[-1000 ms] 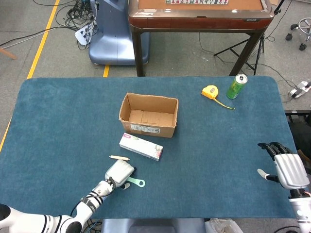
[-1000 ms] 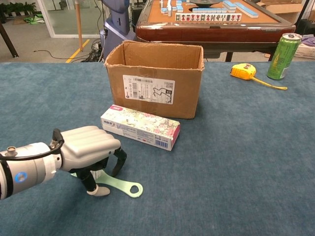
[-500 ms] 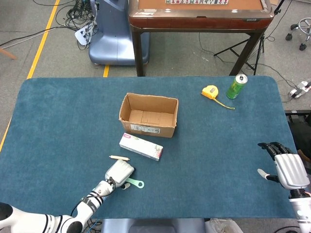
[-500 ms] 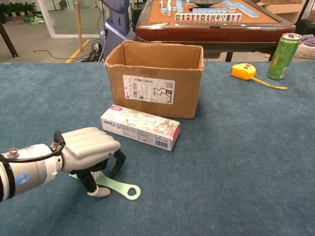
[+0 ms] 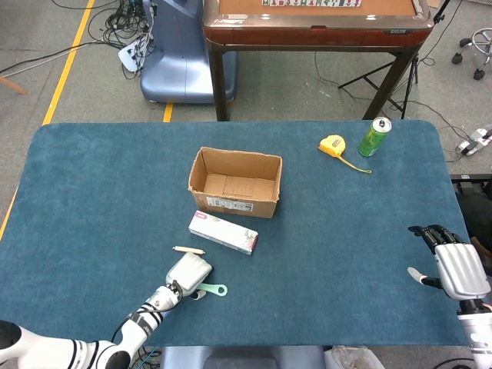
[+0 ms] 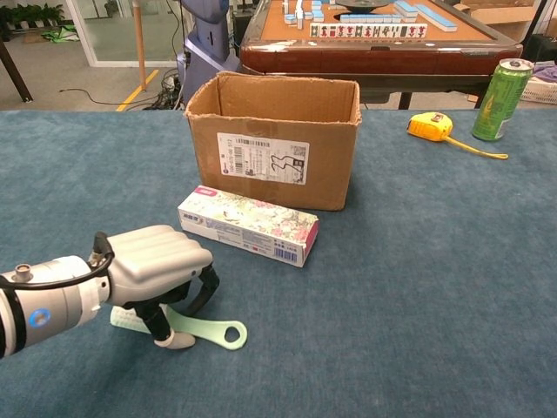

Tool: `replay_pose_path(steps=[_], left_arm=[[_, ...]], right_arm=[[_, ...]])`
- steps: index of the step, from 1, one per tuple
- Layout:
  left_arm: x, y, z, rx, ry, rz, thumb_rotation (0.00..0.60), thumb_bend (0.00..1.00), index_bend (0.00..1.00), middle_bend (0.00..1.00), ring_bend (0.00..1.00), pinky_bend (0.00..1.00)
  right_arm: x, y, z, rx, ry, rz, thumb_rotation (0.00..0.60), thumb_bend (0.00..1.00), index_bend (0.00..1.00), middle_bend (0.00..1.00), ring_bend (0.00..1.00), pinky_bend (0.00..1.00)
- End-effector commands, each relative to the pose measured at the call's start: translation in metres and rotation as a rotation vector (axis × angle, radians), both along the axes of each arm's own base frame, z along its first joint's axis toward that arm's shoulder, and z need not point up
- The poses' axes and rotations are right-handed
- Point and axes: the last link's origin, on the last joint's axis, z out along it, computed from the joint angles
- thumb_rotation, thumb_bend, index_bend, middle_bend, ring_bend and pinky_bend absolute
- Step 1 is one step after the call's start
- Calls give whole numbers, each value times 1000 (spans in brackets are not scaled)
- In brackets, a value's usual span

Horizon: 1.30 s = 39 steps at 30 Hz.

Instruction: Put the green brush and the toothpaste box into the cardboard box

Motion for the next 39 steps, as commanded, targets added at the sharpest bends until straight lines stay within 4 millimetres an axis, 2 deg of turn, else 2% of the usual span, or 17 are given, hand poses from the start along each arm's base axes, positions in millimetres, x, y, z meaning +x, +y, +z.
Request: replay_pose_path(steps=[1, 17, 27, 35, 39], left_arm=[[0, 0, 1, 1, 0, 1, 600, 199, 635, 1000, 1000, 1000], [-1, -3, 6, 7, 11, -2, 600, 208, 664, 1000, 1000, 1000], [-2, -3, 6, 3, 18, 6, 600, 276, 704, 1000, 1000, 1000], [-3, -3, 8, 2, 32, 1, 600, 271, 626, 1000, 1000, 1000], [-3, -3, 10, 11, 38, 0, 600, 269, 639, 1000, 1000, 1000]], right_arm=[[0, 0, 0, 0, 0, 0, 600, 1, 270, 333, 217, 375], [0, -1, -1, 3, 2, -1, 600, 1, 270, 333, 217, 375], [0, -1, 0, 2, -1, -2, 600, 1, 270, 334, 217, 375], [0, -1, -1, 3, 0, -3, 600, 1, 270, 333, 217, 375], [0, -1, 0, 2, 0, -3, 600, 1, 270, 333, 217, 375]])
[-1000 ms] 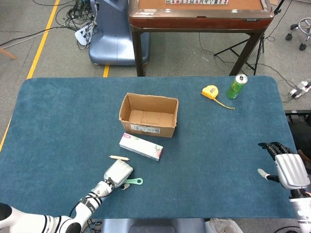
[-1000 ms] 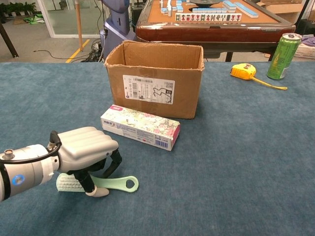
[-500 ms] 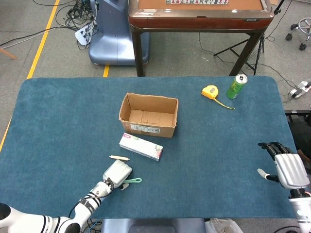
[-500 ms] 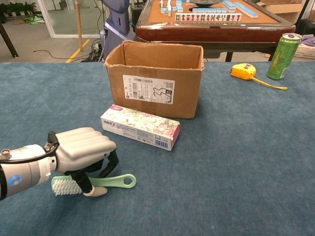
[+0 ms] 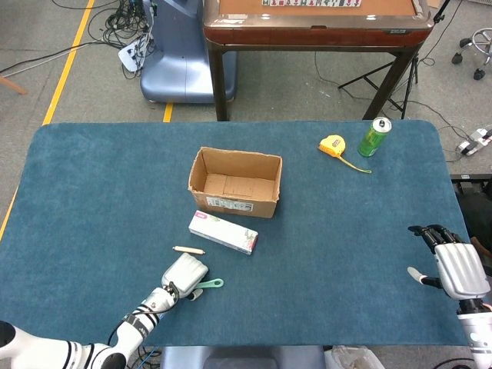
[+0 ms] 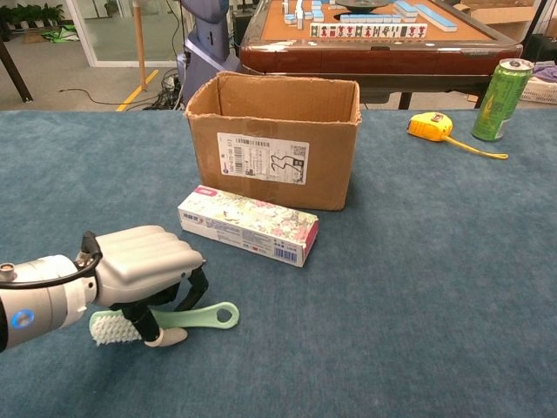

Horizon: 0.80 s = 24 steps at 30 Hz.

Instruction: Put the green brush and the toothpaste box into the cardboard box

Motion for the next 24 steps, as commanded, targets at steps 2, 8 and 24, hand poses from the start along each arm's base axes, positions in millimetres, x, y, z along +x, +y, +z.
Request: replay_pose_path(steps=[2, 8, 24], left_arm=[[0, 0, 1, 7, 6, 1, 600, 269, 658, 1000, 1000, 1000], [-1, -1, 3, 19, 18, 3, 600, 269, 696, 1000, 1000, 1000], [-7, -1, 12, 86, 59, 2, 600, 270, 698, 1000, 1000, 1000]], right_arm=[[0, 0, 0, 0, 0, -1, 600, 1, 270, 333, 217, 375], [0, 0, 0, 1, 1, -2, 600, 1, 270, 334, 217, 375], [0, 0, 0, -1, 0, -1, 600, 1, 270, 334, 217, 375]])
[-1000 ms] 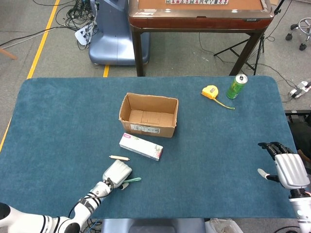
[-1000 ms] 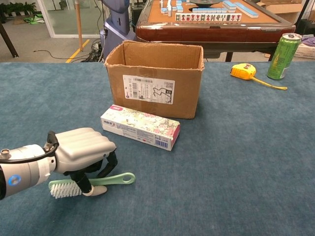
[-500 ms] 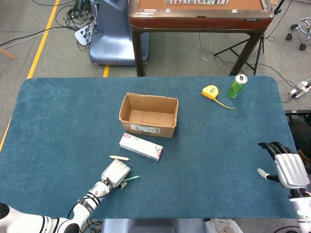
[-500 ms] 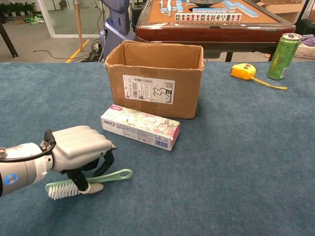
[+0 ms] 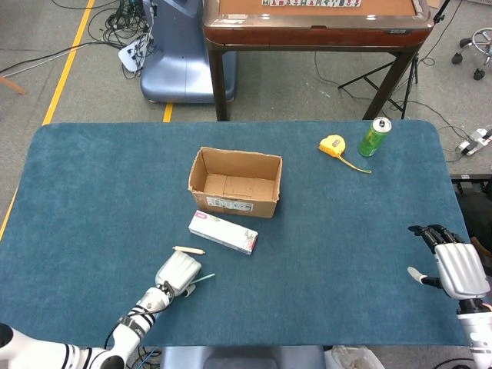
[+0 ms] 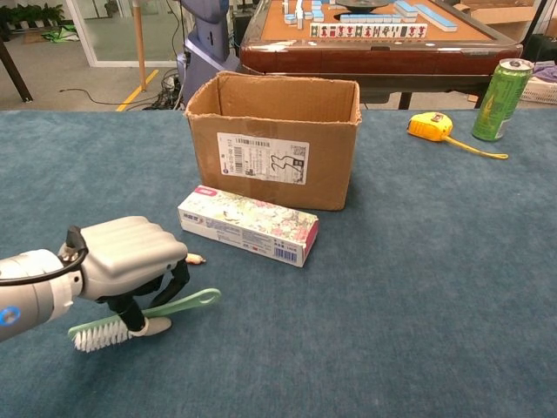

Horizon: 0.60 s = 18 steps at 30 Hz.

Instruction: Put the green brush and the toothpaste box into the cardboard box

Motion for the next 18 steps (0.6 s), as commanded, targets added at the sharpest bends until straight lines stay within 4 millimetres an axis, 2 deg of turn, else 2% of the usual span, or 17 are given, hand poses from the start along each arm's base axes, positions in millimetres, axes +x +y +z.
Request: replay_pose_path(steps=[1, 18], left_arm=[[-1, 0, 4, 23, 11, -6, 600, 270, 696, 1000, 1000, 1000], [2, -1, 31, 133, 79, -92, 600, 284, 695, 1000, 1000, 1000]], right_arm=[[0, 0, 0, 0, 0, 0, 600, 1, 270, 334, 217, 375], [0, 0, -2, 3, 5, -2, 600, 1, 270, 333, 217, 375]])
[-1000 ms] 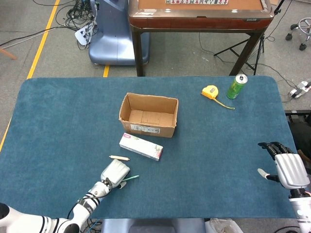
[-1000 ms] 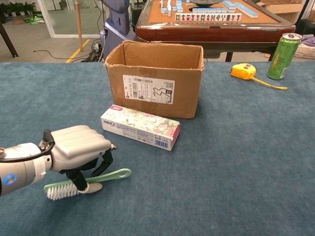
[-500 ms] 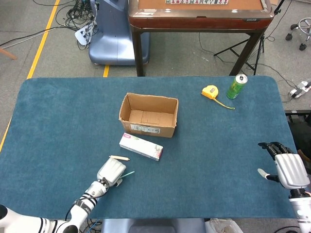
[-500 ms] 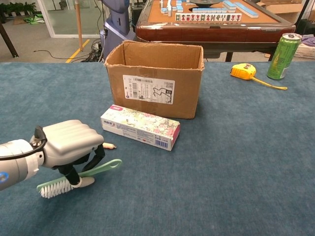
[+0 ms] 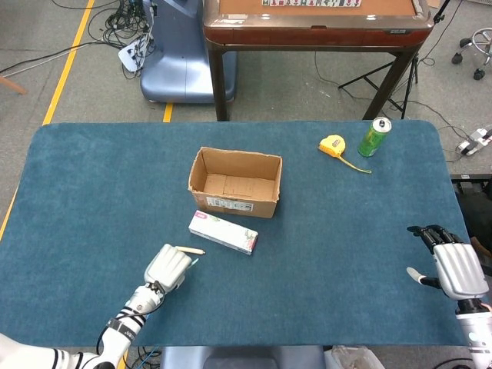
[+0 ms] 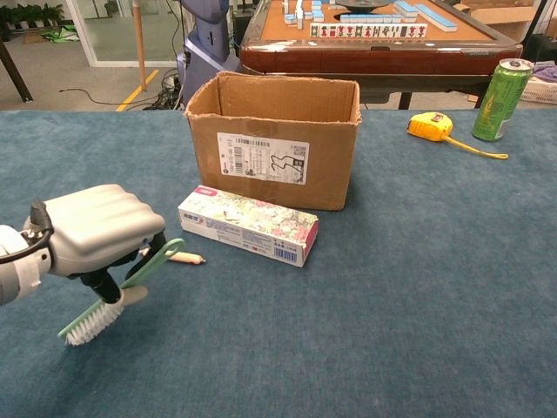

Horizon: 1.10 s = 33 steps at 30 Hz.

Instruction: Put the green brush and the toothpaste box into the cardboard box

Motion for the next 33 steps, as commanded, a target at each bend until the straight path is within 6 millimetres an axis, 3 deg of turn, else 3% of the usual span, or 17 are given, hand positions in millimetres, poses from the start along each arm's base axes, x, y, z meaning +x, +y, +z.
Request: replay_pose_path(steps=[1, 20, 33], left_arm=[[3, 0, 4, 15, 15, -29, 600, 284, 695, 1000, 1000, 1000], [35, 6, 28, 92, 44, -155, 600, 281, 705, 1000, 1000, 1000], [38, 9, 42, 174, 50, -226, 600, 281, 708, 1000, 1000, 1000]], right_arm=[[0, 0, 0, -1, -1, 1, 600, 1, 270, 333, 217, 375], [0, 1, 4, -7, -12, 4, 600, 1, 270, 333, 217, 375], [0, 1, 4, -9, -12, 4, 600, 1, 270, 334, 217, 375]])
